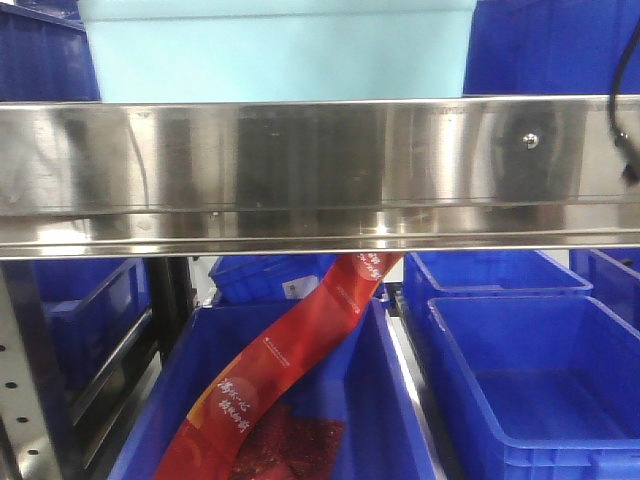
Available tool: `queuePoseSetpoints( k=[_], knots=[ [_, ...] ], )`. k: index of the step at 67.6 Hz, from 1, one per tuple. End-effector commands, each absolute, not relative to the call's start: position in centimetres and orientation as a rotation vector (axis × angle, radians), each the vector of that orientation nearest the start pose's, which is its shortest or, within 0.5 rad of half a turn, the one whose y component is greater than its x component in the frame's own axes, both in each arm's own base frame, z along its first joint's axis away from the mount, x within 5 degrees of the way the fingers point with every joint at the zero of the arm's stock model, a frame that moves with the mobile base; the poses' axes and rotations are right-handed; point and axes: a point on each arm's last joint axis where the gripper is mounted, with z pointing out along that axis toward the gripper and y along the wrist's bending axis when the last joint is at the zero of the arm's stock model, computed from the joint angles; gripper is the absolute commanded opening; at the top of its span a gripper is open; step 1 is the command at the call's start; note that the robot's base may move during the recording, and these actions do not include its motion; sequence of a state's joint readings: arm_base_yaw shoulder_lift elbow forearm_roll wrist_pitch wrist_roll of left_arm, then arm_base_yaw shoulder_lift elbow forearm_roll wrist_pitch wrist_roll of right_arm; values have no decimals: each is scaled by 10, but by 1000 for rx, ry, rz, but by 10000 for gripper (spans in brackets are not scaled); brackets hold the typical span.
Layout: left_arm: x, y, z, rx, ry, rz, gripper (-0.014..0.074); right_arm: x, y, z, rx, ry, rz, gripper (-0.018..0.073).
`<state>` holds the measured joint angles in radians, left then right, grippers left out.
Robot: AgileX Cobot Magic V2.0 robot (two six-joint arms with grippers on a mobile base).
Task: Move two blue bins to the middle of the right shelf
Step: 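Lower the light-blue bin with both grippers onto the upper shelf rollers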
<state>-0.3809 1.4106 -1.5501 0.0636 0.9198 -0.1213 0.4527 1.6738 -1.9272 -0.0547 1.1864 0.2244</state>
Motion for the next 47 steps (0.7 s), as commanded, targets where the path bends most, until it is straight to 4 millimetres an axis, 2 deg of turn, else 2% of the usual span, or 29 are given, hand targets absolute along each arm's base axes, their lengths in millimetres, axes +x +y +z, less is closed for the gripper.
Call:
queuePoseSetpoints(
  k=[1, 6, 12, 22, 25, 31, 36, 47],
  knots=[
    [263, -99, 450, 309, 2162, -180, 534, 305, 140, 461, -269, 2332, 231, 554],
    [249, -93, 461, 305, 2134, -168, 442, 293, 133, 473, -262, 2299, 222, 496],
    [234, -86, 472, 297, 2106, -174, 242, 279, 122, 485, -251, 2274, 176, 341],
    [214, -78, 471, 294, 2076, -179, -105, 264, 108, 495, -236, 2237, 101, -49],
    [209, -75, 466, 297, 2069, -167, -111, 261, 105, 494, -235, 2237, 80, -171],
    [197, -69, 446, 299, 2067, -157, -111, 253, 99, 487, -239, 2255, 42, -160],
    [187, -61, 427, 228, 2078, -178, -111, 246, 95, 477, -249, 2270, 25, -160],
    [157, -38, 389, 123, 2004, -186, -111, 228, 88, 447, -291, 2233, 38, -160]
  ],
)
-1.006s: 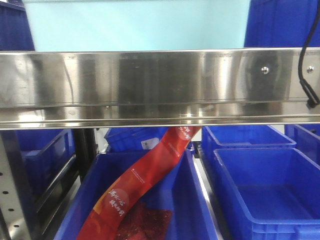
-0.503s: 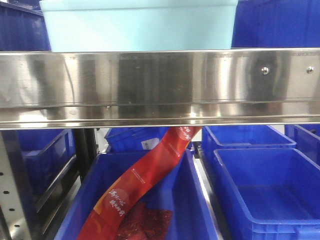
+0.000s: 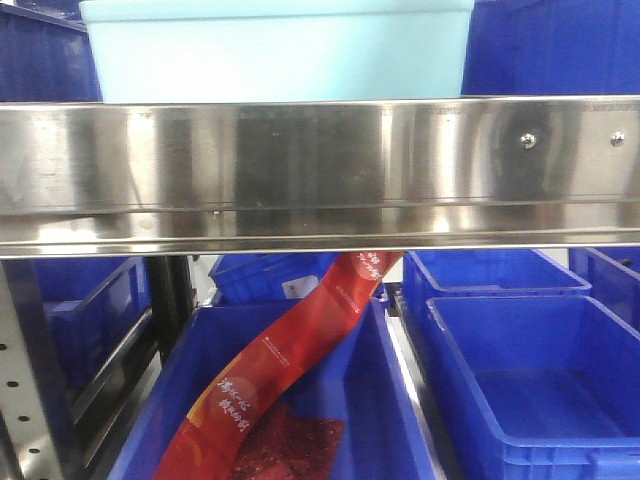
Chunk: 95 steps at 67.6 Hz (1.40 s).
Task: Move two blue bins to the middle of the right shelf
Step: 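Lower the light-blue bin with both grippers onto the upper shelf rollers, then open both grippers and release the light-blue bin on the shelf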
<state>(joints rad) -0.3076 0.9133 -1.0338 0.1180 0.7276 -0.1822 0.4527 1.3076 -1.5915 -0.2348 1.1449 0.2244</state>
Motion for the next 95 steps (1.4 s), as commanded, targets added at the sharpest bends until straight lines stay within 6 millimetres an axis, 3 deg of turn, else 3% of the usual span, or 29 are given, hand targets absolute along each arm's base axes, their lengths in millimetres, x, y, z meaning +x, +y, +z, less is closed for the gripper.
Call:
queuePoseSetpoints(
  k=[1, 21, 38, 52, 67, 95],
  knots=[
    [155, -37, 386, 118, 1997, -184, -111, 226, 87, 443, -295, 2229, 40, -160],
    [102, -19, 334, 109, 1962, -147, -111, 179, 72, 361, -379, 2083, 119, -160],
    [71, -10, 323, 107, 1869, -141, -111, 129, 55, 318, -394, 1839, 223, -160],
    [57, -7, 326, 100, 1803, -151, -111, 85, 35, 310, -357, 1637, 271, -162],
    [55, -6, 326, 99, 1796, -152, -111, 51, 19, 319, -310, 1468, 296, -162],
    [55, -6, 326, 99, 1796, -152, -111, 48, 17, 320, -305, 1450, 298, -162]
  ],
)
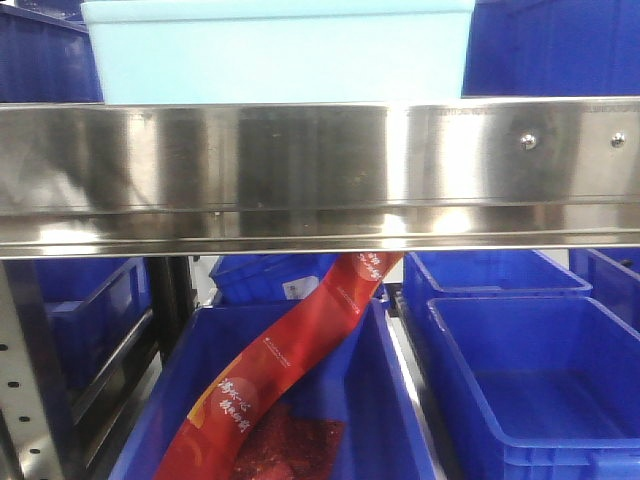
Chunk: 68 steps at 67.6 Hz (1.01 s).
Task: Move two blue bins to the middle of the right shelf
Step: 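Open both grippers and release the light-blue bin on the shelf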
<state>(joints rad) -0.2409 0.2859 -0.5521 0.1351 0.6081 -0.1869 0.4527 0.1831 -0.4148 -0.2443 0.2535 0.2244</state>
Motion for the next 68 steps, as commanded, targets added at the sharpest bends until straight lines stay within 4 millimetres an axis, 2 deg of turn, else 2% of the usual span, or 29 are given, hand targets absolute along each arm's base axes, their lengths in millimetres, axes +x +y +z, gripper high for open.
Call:
queuePoseSetpoints(
  k=[1, 25, 37, 48, 62, 64, 66, 68],
  knots=[
    [55, -6, 326, 99, 1796, -152, -111, 48, 17, 320, -305, 1450, 298, -162],
    [55, -6, 326, 98, 1796, -154, -111, 48, 17, 320, -305, 1450, 298, -162],
    [51, -5, 315, 55, 1807, -156, -111, 48, 17, 320, -305, 1450, 298, -162],
    [50, -5, 281, 105, 1704, -60, -111, 48, 17, 320, -305, 1450, 298, -162],
    [55, -5, 214, 75, 1558, -58, -111, 48, 17, 320, -305, 1450, 298, -162],
    [56, -5, 207, 75, 1545, -59, -111, 48, 17, 320, -305, 1450, 298, -162],
    [56, -5, 210, 74, 1517, -60, -111, 48, 17, 320, -305, 1450, 298, -162],
    [56, -5, 203, 77, 1592, -58, -111, 48, 17, 320, -305, 1450, 298, -162]
  ],
)
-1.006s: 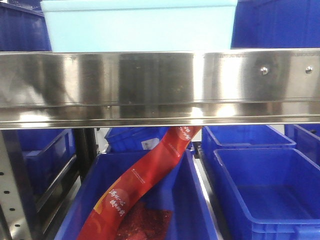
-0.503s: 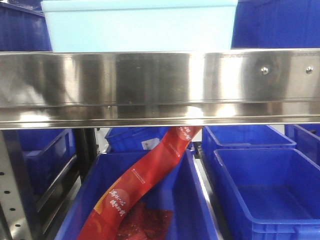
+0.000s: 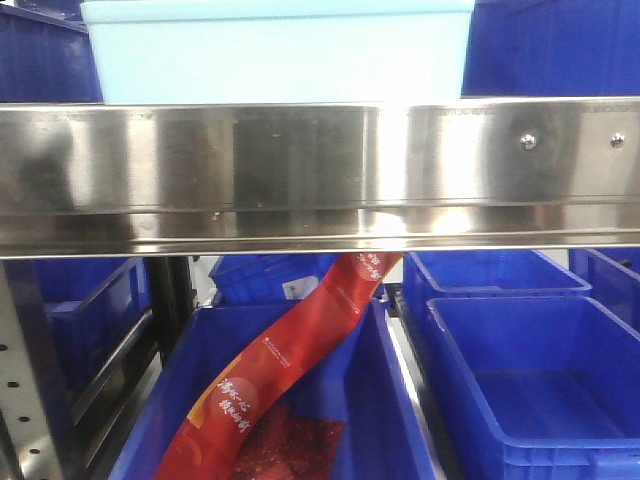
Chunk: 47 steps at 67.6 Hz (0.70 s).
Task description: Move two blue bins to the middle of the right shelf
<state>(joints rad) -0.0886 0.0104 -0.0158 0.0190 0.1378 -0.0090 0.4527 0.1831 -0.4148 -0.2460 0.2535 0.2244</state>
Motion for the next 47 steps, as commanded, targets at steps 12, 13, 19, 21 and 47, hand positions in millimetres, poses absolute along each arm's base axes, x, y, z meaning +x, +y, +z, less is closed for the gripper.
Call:
queuePoseSetpoints(
  k=[12, 13, 19, 21, 47],
  knots=[
    [56, -5, 205, 76, 1567, -58, -111, 48, 17, 320, -305, 1448, 299, -162],
    [56, -5, 206, 76, 1561, -59, -111, 48, 17, 320, -305, 1448, 299, -162],
    [56, -5, 208, 75, 1543, -59, -111, 48, 17, 320, -305, 1448, 299, -162],
    [56, -5, 208, 75, 1541, -59, -111, 48, 17, 320, -305, 1448, 299, -162],
    [56, -5, 208, 75, 1541, -59, -111, 48, 17, 320, -305, 1448, 299, -162]
  ],
)
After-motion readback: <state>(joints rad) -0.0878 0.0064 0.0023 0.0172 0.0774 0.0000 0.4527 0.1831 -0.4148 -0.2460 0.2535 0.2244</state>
